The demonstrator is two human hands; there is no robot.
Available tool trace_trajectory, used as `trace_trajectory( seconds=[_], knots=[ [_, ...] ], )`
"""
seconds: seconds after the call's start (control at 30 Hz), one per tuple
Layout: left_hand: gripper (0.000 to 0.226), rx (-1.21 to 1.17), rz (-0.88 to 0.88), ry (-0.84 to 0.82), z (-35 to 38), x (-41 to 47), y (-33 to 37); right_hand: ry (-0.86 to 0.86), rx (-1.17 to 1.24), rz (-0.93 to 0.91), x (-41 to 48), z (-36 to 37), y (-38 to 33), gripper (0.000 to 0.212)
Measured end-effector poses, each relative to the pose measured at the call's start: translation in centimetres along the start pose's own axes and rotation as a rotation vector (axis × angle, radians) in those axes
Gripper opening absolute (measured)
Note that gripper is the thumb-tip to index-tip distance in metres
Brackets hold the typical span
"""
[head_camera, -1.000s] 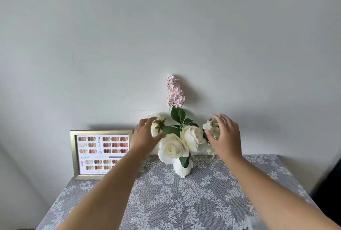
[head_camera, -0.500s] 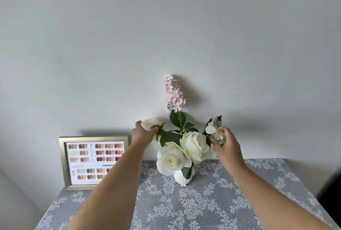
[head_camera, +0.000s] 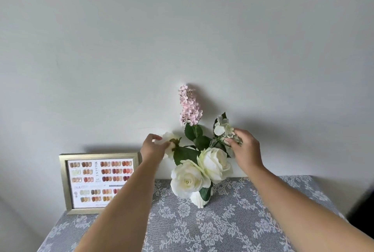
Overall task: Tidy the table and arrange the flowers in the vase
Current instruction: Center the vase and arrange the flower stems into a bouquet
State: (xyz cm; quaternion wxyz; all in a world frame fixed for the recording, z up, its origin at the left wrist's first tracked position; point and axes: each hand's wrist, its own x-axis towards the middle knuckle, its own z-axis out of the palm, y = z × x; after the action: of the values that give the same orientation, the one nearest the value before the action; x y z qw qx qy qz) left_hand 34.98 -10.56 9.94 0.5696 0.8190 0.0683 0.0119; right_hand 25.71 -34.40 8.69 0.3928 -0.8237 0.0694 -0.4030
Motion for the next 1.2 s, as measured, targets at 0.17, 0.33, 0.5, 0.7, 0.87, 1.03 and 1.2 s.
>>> trace_trajectory(
  seconds=[0.17,0.33,0.5,0.7,0.87,1.03,1.2],
  knots=[
    [0.024,-0.021,0.074,0.026,-0.3,-0.9,1.1,0.002,-0.015,-0.045,1.6,-0.2,-1.8,0.029],
    [0.022,-0.056,0.139,0.083,-1.3,-1.7,2.4,-0.023,-0.099,-0.123,1.9,-0.7,-3.4,0.031],
    [0.018,-0.045,0.179,0.111,-2.1,-2.7,3.4,-0.051,-0.175,-0.153,0.6,-0.7,-4.2,0.033],
    [0.023,-0.064,0.246,0.166,-3.5,-3.8,3.9,-0.063,-0.219,-0.147,0.2,-0.5,-4.9,0.031],
    [0.058,0.037,0.406,0.089,-3.0,-6.2,3.2,-0.073,-0.227,-0.152,-0.4,0.0,-6.0,0.025],
    [0.061,0.219,0.491,-0.016,-1.9,-8.0,2.6,-0.134,-0.230,-0.152,-1.7,0.6,-6.9,0.013],
    [0.054,0.297,0.484,-0.034,-0.3,-8.8,3.0,-0.173,-0.285,-0.153,-2.6,1.1,-7.2,0.009]
  ],
)
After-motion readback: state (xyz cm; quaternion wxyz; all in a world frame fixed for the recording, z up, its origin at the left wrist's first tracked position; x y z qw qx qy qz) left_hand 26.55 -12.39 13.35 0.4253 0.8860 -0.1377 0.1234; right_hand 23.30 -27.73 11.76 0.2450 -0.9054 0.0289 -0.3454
